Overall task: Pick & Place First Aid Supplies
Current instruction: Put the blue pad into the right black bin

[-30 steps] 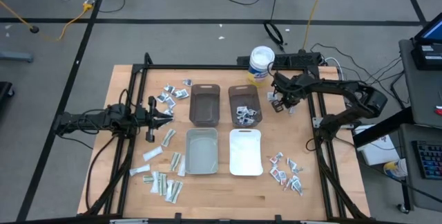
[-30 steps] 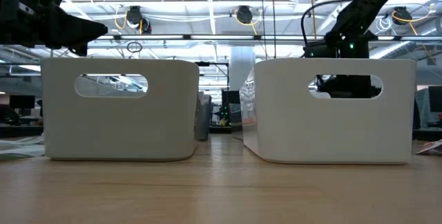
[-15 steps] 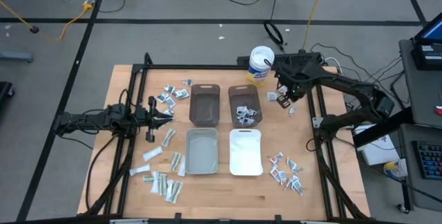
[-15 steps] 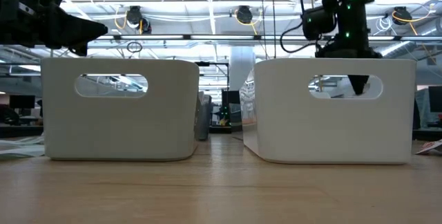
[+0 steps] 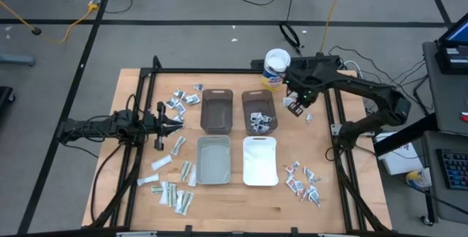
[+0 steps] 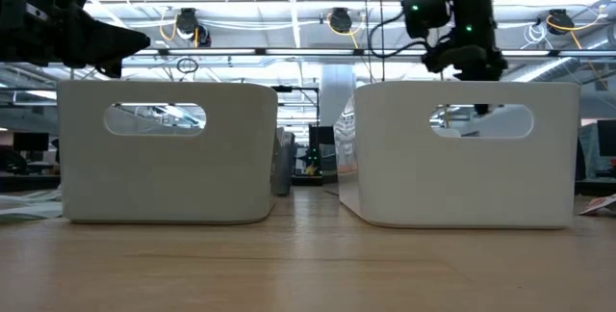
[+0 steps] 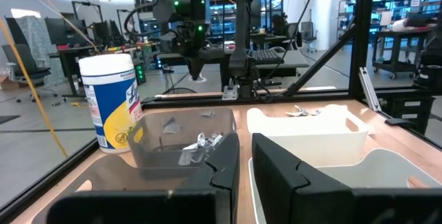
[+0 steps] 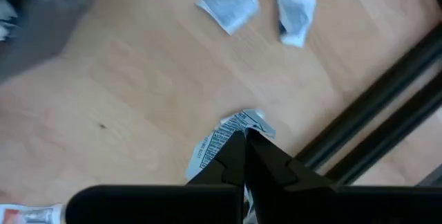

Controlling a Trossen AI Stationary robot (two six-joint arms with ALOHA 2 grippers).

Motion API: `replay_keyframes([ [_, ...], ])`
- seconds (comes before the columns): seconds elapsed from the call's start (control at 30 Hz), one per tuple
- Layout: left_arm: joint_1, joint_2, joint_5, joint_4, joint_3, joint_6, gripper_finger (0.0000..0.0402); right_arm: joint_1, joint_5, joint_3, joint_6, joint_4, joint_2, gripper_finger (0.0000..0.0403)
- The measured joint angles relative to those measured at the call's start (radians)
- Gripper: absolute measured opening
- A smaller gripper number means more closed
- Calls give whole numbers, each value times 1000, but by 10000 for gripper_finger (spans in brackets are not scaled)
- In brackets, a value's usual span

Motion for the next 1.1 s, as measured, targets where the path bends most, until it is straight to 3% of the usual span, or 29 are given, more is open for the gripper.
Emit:
replay_keyframes([
  [0.5,0,0,0,0,0,0,47,161,-46,410,-40,-7,346,0],
  [1.1,0,0,0,0,0,0,47,249,-53,426,-48,149,501,0],
])
